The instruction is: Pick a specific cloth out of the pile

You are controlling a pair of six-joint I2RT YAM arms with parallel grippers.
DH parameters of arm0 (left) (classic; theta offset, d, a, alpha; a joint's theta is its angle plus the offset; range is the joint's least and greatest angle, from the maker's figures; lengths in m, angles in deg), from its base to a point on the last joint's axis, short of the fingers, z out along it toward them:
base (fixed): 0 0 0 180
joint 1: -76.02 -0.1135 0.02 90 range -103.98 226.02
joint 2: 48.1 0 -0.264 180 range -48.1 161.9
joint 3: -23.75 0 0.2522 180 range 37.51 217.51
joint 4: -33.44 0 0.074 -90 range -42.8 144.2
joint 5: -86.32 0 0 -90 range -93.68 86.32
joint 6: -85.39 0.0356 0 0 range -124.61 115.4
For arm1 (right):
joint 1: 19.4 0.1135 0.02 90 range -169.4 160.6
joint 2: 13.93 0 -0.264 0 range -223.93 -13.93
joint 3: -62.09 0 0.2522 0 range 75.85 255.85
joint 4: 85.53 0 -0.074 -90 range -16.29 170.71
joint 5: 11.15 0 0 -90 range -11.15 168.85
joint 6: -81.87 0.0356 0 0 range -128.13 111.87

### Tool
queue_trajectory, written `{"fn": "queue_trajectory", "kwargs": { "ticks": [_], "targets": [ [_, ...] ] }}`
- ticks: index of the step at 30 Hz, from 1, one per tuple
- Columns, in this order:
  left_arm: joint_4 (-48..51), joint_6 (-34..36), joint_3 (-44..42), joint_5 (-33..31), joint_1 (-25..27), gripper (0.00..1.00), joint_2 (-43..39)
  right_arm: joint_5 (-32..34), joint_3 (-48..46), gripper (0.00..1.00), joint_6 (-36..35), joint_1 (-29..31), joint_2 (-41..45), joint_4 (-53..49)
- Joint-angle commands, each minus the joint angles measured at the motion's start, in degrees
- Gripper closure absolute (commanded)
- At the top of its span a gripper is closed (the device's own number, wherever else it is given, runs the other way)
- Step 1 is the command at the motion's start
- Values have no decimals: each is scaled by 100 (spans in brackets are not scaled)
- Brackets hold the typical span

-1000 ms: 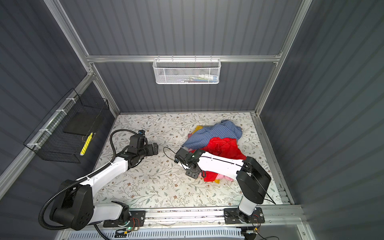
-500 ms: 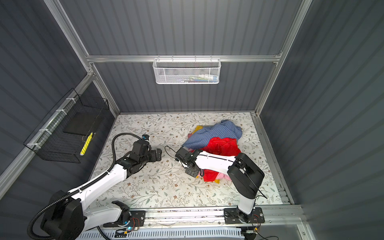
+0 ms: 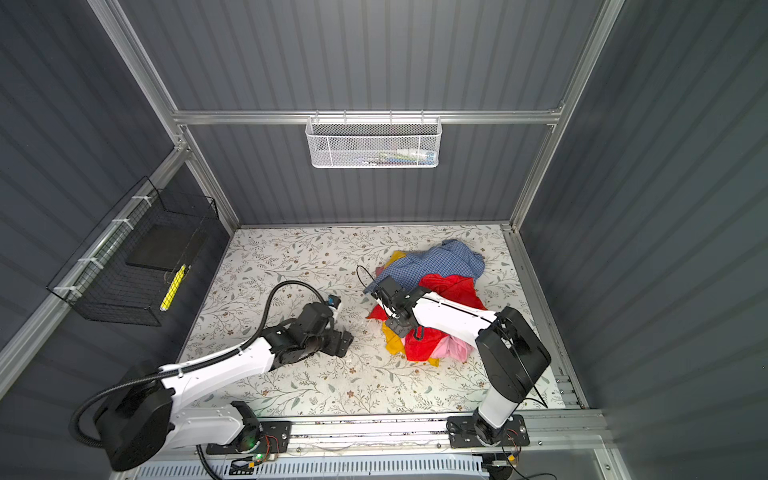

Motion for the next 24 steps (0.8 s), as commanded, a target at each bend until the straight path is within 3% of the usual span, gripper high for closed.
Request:
{"fn": "queue_trajectory", "kwargs": {
  "ticks": [1,16,24],
  "targets": [
    [91,467,639,878,216,14,612,117,-113,97,210,-175,9,109],
    [175,807,1902,1797,419,14,2139,-123,-383,96,485,-449,160,584],
    [-92,662,2299,2027,463,24,2727,-99,-396,96,489,-584,221,694]
  ]
}}
